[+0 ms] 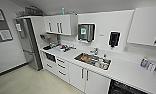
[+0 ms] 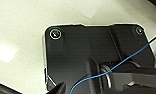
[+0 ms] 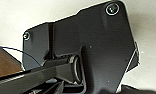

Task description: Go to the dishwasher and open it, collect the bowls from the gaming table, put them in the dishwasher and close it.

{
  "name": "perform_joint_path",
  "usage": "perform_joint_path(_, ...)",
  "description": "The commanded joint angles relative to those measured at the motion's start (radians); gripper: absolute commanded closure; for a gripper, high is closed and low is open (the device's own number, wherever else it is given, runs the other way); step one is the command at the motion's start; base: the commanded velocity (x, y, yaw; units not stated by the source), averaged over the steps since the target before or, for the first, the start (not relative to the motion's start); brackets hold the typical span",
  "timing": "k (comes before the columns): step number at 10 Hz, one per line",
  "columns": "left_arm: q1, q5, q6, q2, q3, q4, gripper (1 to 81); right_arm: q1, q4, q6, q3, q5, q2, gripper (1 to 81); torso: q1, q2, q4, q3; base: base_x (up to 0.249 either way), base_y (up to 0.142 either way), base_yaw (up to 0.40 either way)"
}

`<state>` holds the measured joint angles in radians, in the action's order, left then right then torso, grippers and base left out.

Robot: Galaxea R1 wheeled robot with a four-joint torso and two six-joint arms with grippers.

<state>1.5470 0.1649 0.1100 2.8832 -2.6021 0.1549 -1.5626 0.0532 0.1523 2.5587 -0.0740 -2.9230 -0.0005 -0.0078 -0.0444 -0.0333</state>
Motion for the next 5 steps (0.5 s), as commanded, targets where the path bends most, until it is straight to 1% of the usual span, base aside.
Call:
perform_joint_path(1,-0.038,-0.042,0.005,-0.021,0.01,0.0,1.0,0.031,0.002,-0.004,-0.143,0.033,0.089,1.0,0.001,0.0,0.0,0.0,0.0,0.0,0.384)
perform_joint_path(5,-0.038,-0.053,0.007,-0.014,0.004,0.008,1.0,0.026,0.014,-0.005,-0.143,0.033,0.085,1.0,0.001,0.0,0.0,0.0,0.0,0.0,0.384)
